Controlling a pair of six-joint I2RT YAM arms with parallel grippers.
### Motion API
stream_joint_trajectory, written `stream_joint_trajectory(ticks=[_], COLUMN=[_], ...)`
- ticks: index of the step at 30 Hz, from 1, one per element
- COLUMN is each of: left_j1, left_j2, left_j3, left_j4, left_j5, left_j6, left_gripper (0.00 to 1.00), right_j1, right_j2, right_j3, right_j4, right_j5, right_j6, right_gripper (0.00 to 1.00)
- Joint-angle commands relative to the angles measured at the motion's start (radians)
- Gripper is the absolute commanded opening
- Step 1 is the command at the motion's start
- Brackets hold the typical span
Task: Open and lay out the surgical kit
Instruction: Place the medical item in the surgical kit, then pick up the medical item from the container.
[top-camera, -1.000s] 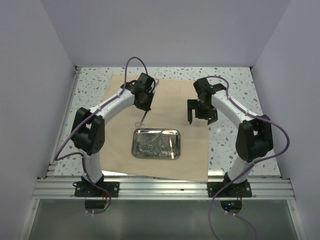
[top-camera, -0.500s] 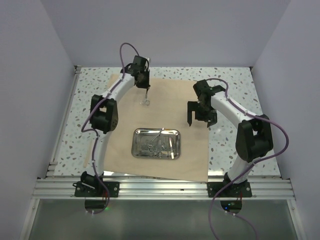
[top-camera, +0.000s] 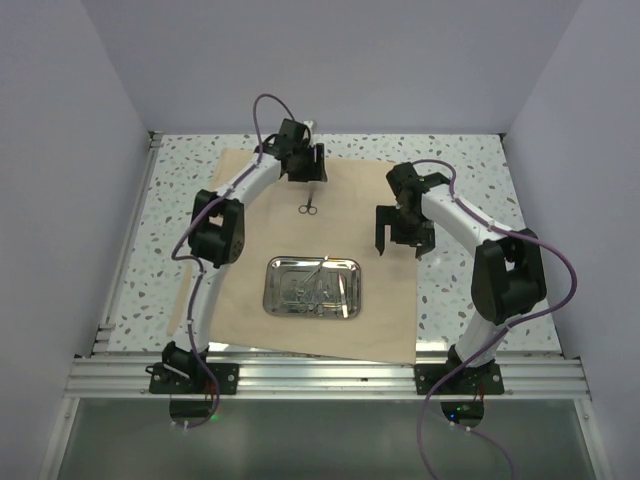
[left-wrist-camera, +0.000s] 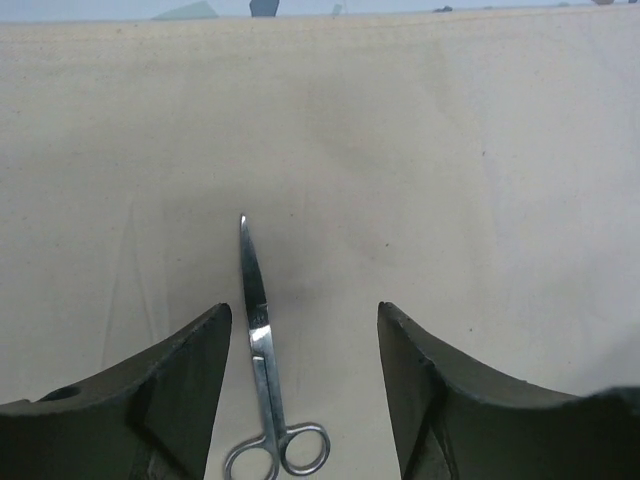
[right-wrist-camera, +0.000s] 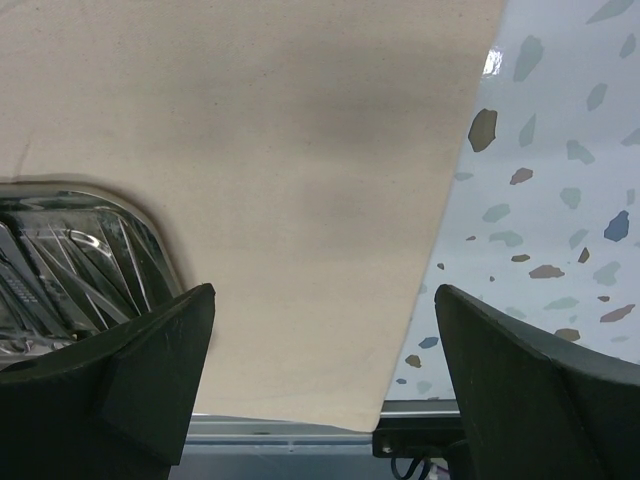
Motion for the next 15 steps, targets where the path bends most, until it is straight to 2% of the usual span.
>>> stream_joint_trajectory(ticks=[1,5,6,8,12,15], left_j1=[-0.003,-0.046,-0.058,-0.105,-0.172,-0.204], left_j2=[-0.186,-0.398,-0.442,-0.574,-0.731,-0.814], left_j3=[-0.081,-0.301,-0.409,-0.529,-0.838,-0.991], left_j4=[0.033,0.016,0.010,0.012,0.033,0.074], left_j5=[-0.021,-0.033,-0.038,-0.049,-0.020,0.017], left_j6=[0.059,0.165,0.182,0.226,0.234,0.208], left_gripper=[0.64,0.62,0.62,0.62,0.62,0.60], right_j1=[-0.003,-0.003,-0.003,-0.003,-0.003,-0.005], right_j2=[-0.016,-0.030,-0.035,-0.044,-0.055,-0.062], right_j3=[0.017,-0.006,-0.010,-0.021,-0.035,-0.046], right_j4=[-0.004,0.006,0.014,0.020,0.037,0.043], right_j5=[-0.001,-0.013,-0.016,-0.028,-0.050,-0.057], right_j6=[-0.001,-0.012,-0.013,-0.015,-0.019,-0.022], right_gripper=[0.96,0.96,0.96,0.96,0.96,0.95])
